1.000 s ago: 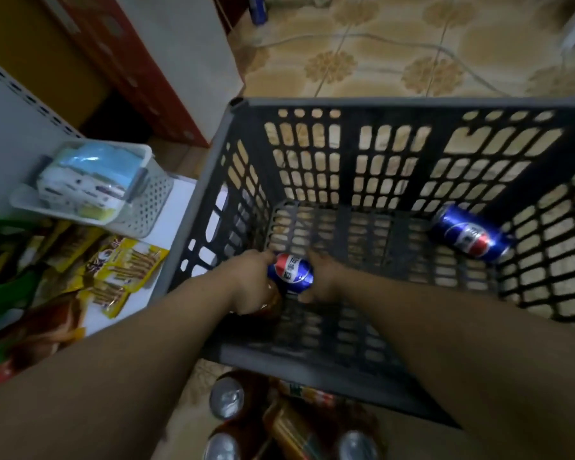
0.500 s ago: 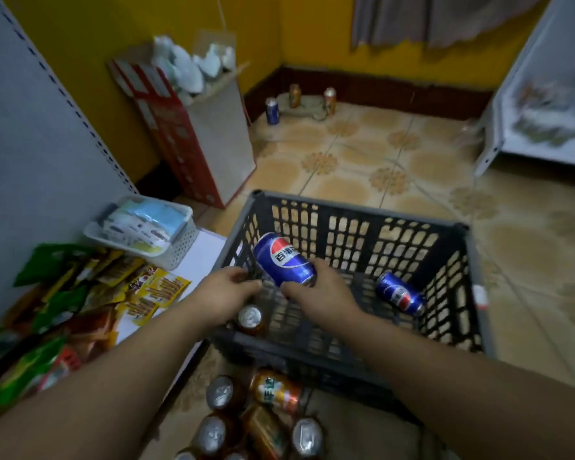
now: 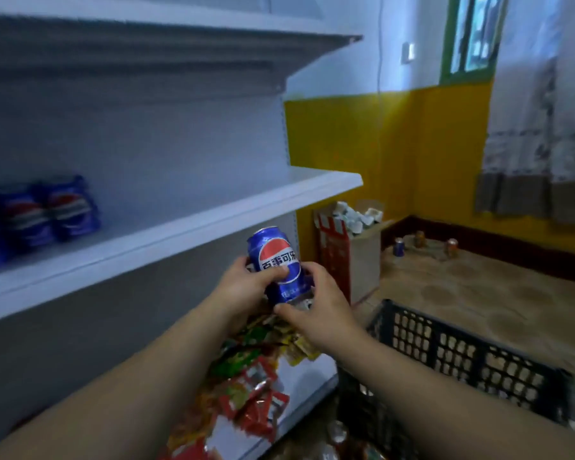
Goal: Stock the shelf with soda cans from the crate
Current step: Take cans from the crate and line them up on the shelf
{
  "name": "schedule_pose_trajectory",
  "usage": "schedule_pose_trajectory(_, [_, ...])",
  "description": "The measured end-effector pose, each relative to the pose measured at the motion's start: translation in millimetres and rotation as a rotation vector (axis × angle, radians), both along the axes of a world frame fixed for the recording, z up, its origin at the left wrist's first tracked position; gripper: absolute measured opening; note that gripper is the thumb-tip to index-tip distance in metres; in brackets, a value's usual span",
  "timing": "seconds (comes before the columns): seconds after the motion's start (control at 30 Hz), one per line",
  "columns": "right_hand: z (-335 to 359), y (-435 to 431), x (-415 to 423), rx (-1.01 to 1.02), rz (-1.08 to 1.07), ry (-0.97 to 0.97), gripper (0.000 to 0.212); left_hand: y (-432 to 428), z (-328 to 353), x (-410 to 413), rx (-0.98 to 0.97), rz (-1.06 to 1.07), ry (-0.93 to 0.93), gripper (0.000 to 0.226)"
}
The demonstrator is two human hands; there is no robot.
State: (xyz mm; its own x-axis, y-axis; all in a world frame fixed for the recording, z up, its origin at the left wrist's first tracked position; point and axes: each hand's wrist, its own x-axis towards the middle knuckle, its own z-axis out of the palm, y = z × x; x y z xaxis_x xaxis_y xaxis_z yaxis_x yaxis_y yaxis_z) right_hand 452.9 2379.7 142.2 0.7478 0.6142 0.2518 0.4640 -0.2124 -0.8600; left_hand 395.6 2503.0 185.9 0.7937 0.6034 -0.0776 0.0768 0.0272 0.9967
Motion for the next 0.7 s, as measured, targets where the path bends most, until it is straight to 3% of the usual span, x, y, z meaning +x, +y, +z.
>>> schedule_pose_trajectory(0.23, [68, 103, -101, 0.008, 0.270, -0.108, 0.065, 84, 69, -139, 0.217, 0.215, -0.065, 0.050])
schedule_pose_trajectory(0.4, [89, 175, -138, -0.054, 0.417, -0.173, 0.062, 148, 83, -192, 0.358, 0.360, -0.053, 0.058])
schedule_pose_trajectory(0.53, [95, 224, -125, -0.193, 0.399, -0.329, 0.073, 191, 83, -198, 0.479, 0.442, -0.044, 0.060])
schedule_pose_trajectory(0.7, [92, 274, -83, -0.447, 0.282, -0.561, 0.066, 231, 71, -189, 0.489, 0.506, -0.056, 0.070])
